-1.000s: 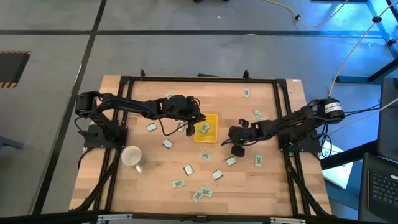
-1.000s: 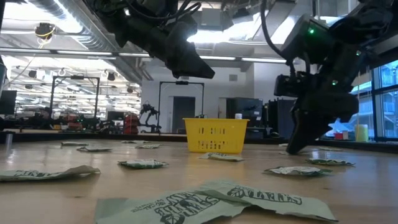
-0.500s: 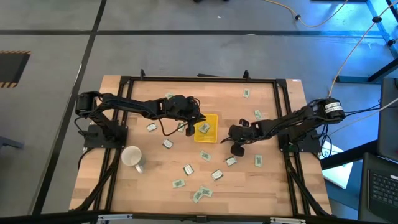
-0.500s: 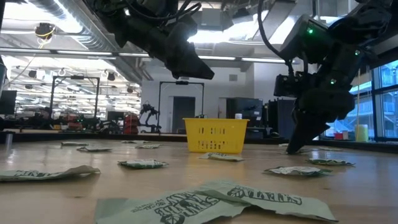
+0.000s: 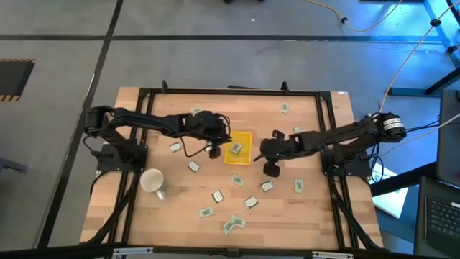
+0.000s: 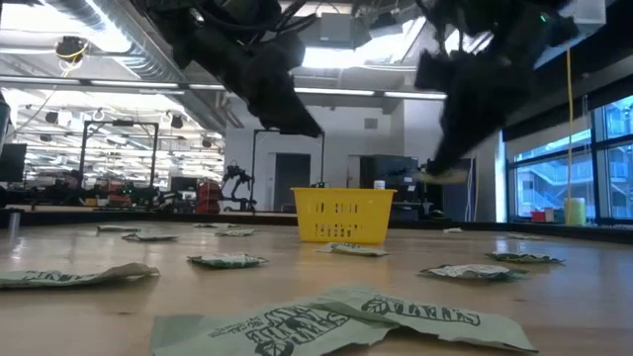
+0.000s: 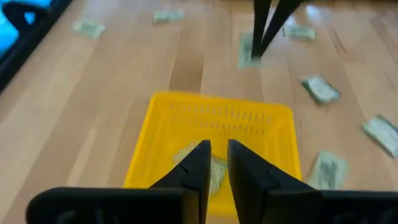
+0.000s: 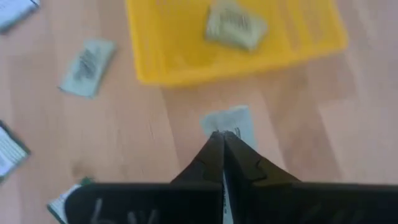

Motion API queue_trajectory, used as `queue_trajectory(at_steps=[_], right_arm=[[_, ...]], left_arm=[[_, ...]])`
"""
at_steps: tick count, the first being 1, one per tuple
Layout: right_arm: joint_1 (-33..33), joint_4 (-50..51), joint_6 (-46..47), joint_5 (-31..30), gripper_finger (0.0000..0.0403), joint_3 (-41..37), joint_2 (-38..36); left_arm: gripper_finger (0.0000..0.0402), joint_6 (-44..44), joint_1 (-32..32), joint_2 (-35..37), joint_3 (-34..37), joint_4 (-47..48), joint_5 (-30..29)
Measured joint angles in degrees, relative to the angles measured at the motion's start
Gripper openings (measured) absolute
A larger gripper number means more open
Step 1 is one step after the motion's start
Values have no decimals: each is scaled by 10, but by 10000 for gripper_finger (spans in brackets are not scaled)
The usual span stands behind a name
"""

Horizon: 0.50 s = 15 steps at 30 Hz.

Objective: Pick and place Stevia / Truvia into bins
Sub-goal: Put the white stevia packet into the yellow bin

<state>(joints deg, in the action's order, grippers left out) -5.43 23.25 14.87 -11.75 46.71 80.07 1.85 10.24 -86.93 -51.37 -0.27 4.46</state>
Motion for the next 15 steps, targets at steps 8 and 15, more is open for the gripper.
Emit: queue_trajectory(at_steps=[8,15], right_arm=[[34,-39,-64,-6,0,88,-1],[67,-119,-66,12,0,91,15]], left_arm=[[48,0,0,74,0,126,-6],[51,0,0,110,0,184,-6]])
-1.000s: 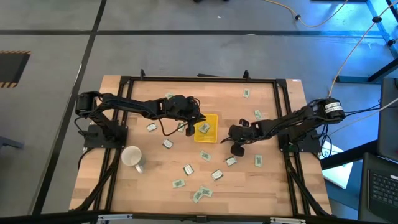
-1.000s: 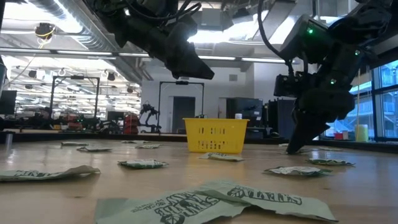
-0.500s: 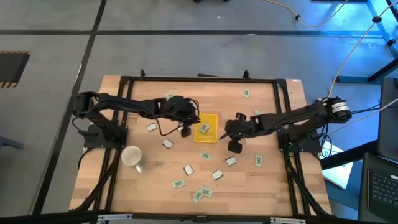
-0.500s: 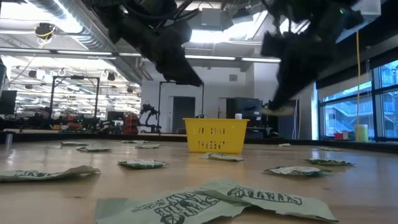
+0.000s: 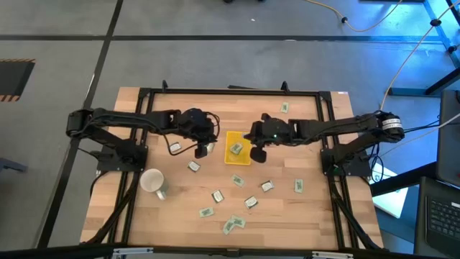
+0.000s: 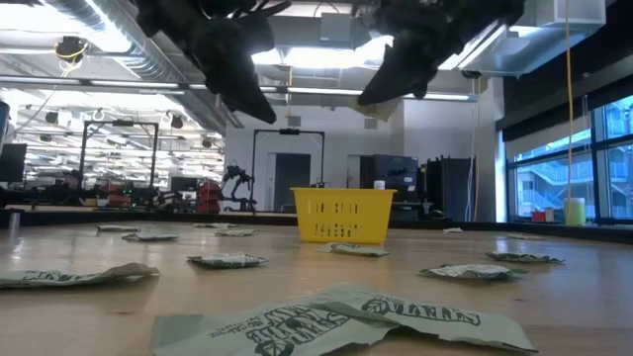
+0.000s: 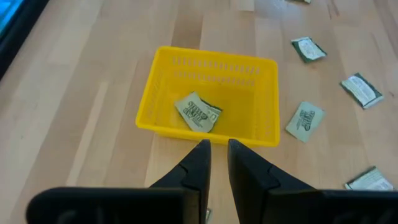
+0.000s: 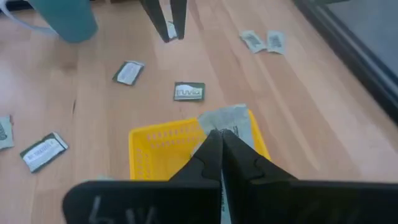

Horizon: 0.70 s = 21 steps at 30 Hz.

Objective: Pick and place Stevia / Truvia into bins
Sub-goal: Put the white stevia packet into the yellow bin

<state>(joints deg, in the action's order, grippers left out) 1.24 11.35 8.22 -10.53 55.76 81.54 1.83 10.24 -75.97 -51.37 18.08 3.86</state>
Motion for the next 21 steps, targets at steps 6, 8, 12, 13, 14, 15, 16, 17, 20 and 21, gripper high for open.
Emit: queue_trajectory(at_steps=[6,8,12,13,14,15,16,17,20,21], right_arm=[[4,-50,-1,29,0,0,65],[4,-49,-2,29,0,0,89],[4,-63,-3,27,3,0,138],[4,-73,-8,27,6,0,150],[4,-84,-11,27,8,0,162],[4,-88,-12,27,10,0,171],[4,-93,-12,26,12,0,180],[4,-100,-12,26,13,0,188],[4,-103,-12,26,14,0,205],[4,-104,-12,26,14,0,209]], left_arm=[[49,-21,0,2,0,17,0],[47,-29,0,2,0,26,0],[45,-35,0,2,0,30,0],[45,-35,0,2,0,30,0],[45,-36,0,2,0,29,0],[45,-36,0,2,0,30,0],[45,-36,0,2,0,30,0],[45,-36,0,1,0,31,0],[45,-36,0,1,0,32,0],[45,-36,0,1,0,32,0]])
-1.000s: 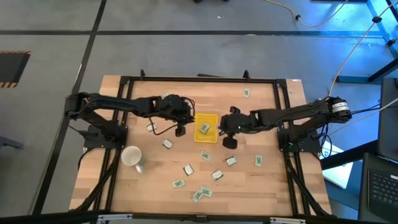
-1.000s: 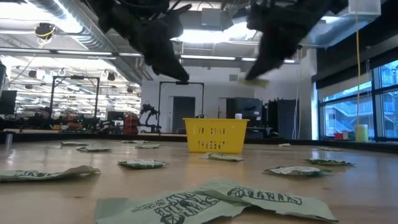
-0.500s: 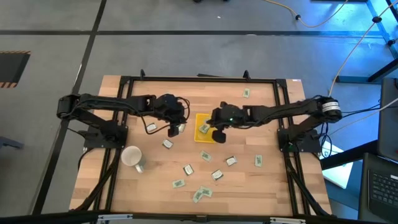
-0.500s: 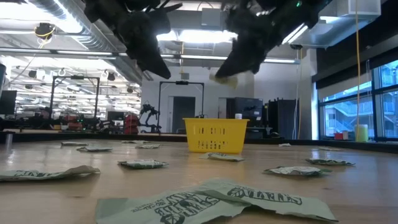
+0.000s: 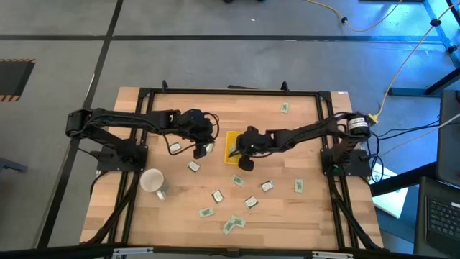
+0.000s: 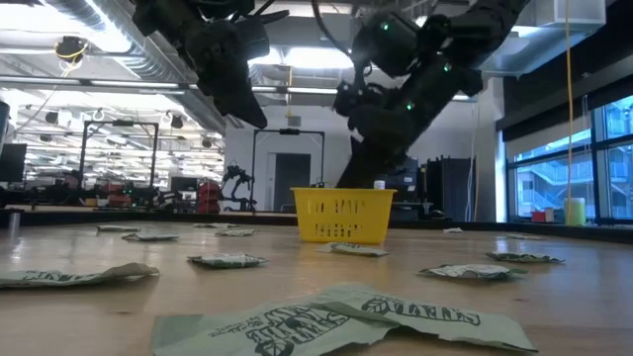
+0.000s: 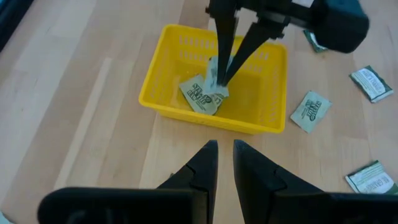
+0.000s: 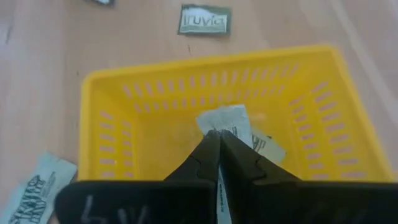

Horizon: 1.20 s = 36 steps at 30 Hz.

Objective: Pick and place Stevia / Truvia into bins
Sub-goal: Put the white stevia packet into the yellow bin, then put the green stevia packet into the yellow bin

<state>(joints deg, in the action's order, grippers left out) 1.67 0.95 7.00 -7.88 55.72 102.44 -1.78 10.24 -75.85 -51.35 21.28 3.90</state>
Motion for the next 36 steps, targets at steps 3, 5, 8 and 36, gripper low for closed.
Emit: queue_trajectory(at_steps=[3,5,8,36], right_arm=[[0,2,0,0,15,0,5],[0,-1,0,0,15,0,5],[0,0,2,0,15,0,5],[16,75,30,-2,82,0,-170]], left_arm=[[43,5,0,0,0,0,-4],[43,15,0,0,0,0,-12],[45,20,0,0,0,1,-27],[61,14,5,-65,32,7,-63]])
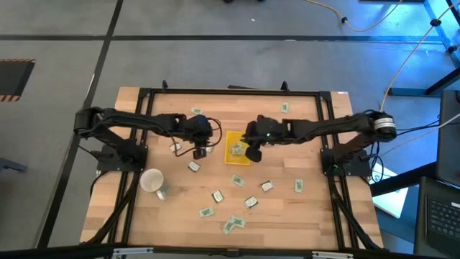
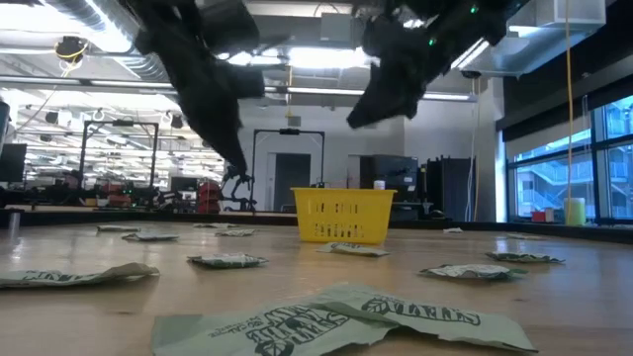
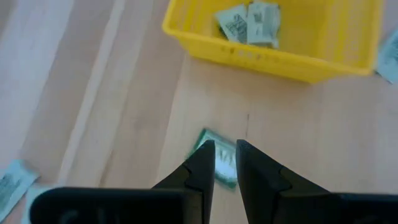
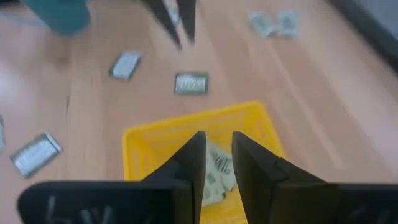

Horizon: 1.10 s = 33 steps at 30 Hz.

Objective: Pick and place Stevia / Truvia into bins
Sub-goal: Put the green stevia packet into the yellow bin

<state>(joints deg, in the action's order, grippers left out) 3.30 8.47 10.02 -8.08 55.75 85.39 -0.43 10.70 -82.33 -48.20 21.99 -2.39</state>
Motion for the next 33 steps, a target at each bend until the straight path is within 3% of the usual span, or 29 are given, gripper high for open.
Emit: queue_trajectory(at_steps=[16,33], right_arm=[[7,9,0,0,82,0,-34],[7,9,0,1,82,0,-34]], left_arm=[[67,12,0,-159,0,-49,9],[5,12,3,-158,3,-43,12]])
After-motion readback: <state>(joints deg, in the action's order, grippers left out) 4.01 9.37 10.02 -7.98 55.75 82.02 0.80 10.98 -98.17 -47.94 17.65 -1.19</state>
